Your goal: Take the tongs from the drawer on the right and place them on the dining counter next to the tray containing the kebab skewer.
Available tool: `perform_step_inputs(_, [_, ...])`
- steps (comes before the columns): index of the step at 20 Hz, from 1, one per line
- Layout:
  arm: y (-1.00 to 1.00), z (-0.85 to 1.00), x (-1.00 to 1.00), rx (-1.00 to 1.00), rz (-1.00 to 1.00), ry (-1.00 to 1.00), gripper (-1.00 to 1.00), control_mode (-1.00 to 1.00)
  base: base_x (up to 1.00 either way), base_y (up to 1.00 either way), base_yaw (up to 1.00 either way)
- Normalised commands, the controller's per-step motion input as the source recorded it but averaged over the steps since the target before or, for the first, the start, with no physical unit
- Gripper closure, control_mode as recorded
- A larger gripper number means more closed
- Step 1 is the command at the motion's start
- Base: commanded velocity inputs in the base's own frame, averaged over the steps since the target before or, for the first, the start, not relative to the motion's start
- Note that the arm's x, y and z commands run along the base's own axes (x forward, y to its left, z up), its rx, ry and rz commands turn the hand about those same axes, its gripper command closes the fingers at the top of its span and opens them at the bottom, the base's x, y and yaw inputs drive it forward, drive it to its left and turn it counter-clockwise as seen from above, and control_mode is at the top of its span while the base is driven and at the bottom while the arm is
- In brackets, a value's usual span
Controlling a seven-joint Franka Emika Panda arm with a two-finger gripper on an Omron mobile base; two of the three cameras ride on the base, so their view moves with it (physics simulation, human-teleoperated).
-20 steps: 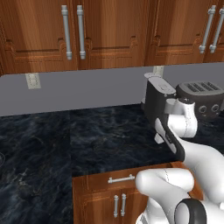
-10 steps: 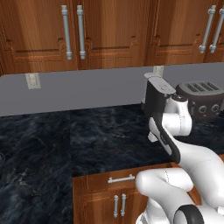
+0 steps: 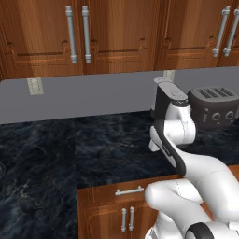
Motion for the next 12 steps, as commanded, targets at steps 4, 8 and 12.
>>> perform_step_inputs(4, [0.28,0.04,0.0,0.0,-0.05,0.04,1.0,-1.0,0.0,0.0,0.0])
perform_step_inputs(8, [0.21,0.06,0.0,0.0,-0.04,0.0,1.0,-1.0,0.0,0.0,0.0])
perform_step_inputs(12, [0.19,0.14,0.0,0.0,-0.03,0.0,1.0,-1.0,0.0,0.0,0.0])
